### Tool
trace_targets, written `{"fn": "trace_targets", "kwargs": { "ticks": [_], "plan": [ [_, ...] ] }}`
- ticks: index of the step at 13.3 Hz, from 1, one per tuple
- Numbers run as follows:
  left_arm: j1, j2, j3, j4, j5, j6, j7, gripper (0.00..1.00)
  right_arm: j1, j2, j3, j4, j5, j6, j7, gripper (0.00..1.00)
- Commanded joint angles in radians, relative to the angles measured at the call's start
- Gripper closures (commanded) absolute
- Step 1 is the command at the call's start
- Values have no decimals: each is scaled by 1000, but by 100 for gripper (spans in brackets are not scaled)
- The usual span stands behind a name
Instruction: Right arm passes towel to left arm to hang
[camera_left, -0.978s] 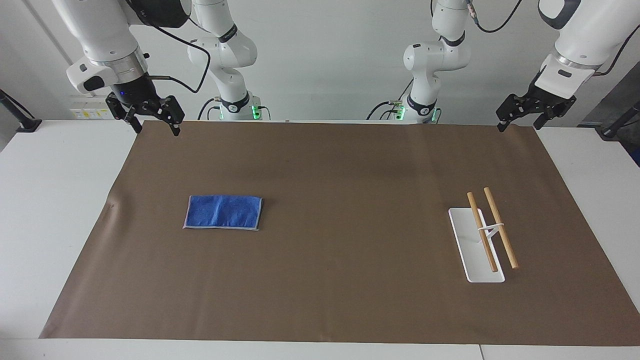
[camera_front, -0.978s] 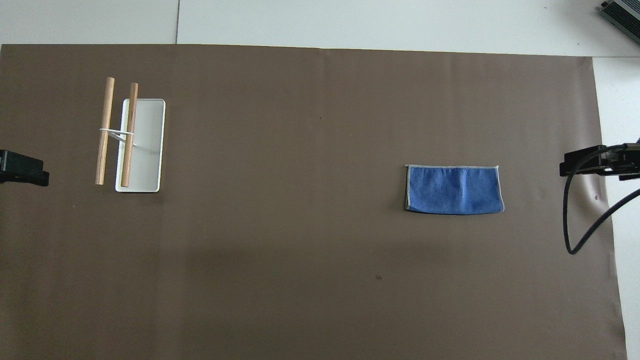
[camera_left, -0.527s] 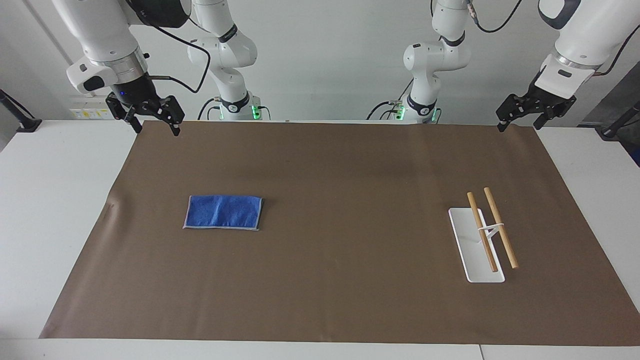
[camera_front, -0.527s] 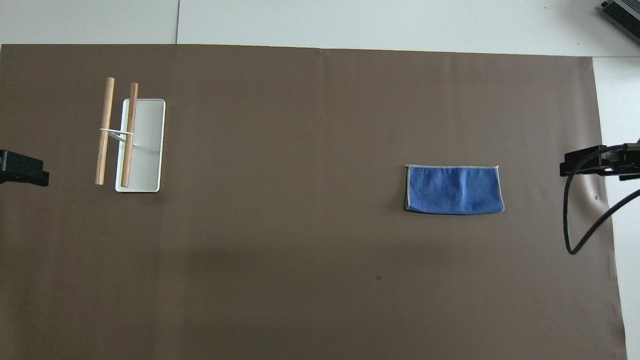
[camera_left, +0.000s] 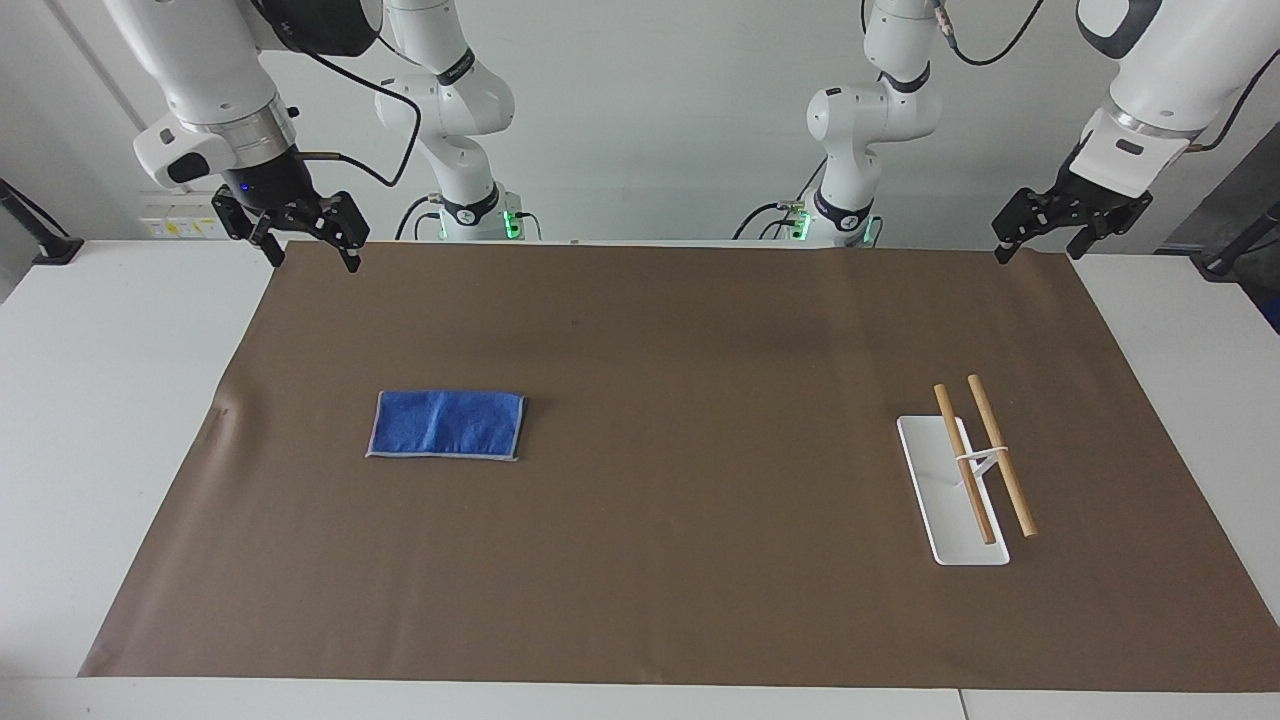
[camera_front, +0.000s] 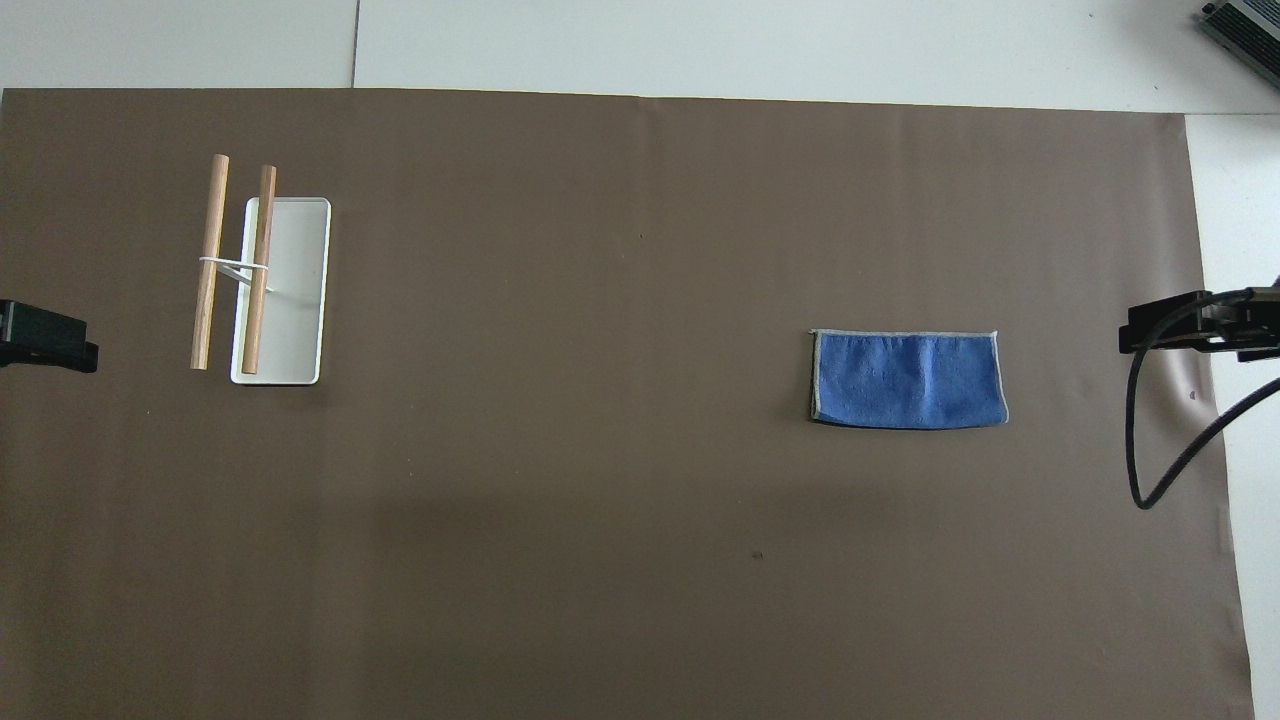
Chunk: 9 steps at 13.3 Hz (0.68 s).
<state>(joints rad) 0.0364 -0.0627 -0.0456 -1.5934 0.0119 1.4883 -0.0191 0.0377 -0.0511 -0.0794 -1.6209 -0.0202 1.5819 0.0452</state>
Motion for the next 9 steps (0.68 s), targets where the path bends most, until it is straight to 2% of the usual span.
{"fn": "trace_targets", "kwargs": {
  "ticks": [1,4,7,9],
  "plan": [
    [11,-23,-5,-23,2,-7,4,0,-1,-21,4,-25,2,3,18,0],
    [11,-23,-5,-23,3,-7,4,0,-1,-24,9,-43,-1,23,18,0],
    [11,-23,-5,-23,3,-7,4,0,-1,-50,23,-132,-1,124,15,0],
    [11,-23,-5,-23,2,-7,4,0,1,-39,30,-168,-1,164,18,0]
  ]
}}
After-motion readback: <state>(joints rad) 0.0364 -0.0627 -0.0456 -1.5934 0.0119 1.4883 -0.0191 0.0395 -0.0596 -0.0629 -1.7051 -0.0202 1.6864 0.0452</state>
